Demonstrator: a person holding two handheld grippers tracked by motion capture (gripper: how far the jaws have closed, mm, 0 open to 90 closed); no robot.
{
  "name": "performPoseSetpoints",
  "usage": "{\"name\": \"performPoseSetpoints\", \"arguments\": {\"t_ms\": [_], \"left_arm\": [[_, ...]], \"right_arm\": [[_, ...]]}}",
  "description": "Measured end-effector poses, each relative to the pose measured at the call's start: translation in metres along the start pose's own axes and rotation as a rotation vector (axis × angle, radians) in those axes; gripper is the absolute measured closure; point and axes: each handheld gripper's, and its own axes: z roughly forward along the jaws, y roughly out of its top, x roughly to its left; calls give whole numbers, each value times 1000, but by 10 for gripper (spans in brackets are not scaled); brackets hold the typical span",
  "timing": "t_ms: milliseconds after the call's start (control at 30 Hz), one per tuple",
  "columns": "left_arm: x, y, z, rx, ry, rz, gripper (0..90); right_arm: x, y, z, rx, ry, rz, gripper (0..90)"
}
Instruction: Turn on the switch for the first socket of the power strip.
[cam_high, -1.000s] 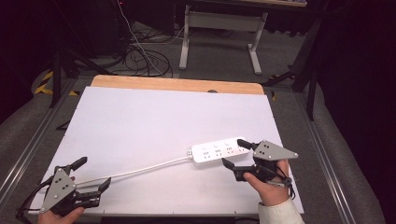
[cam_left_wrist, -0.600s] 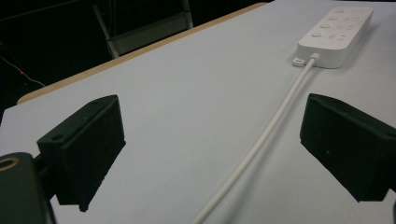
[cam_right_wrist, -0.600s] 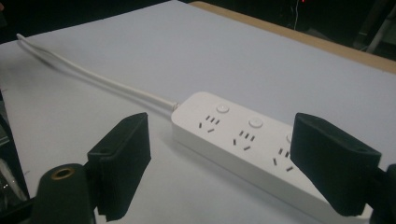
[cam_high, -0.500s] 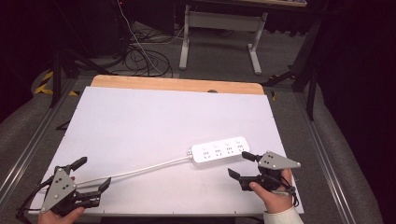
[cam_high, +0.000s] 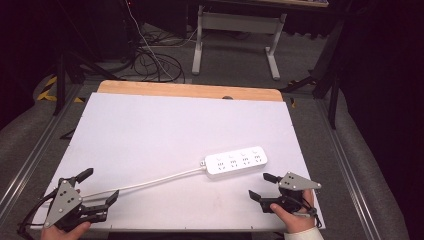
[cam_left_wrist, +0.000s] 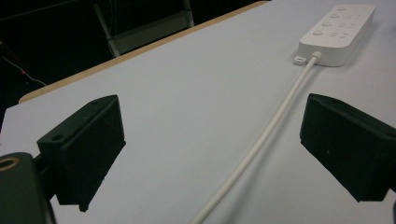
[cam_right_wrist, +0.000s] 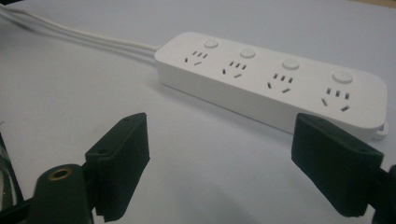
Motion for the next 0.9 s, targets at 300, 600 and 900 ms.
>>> {"name": "performPoseSetpoints", "arguments": {"t_ms": [300, 600, 900], "left_arm": [[0, 0, 1, 9, 0, 4, 70], [0, -1, 3, 20, -3, 3, 70], [1, -1, 3, 20, -1, 5, 70]], "right_arm": [[0, -12, 2, 25, -20, 10, 196], [0, -10, -3, -3, -53, -3, 205], [-1, -10, -3, -7, -48, -6, 204]]}}
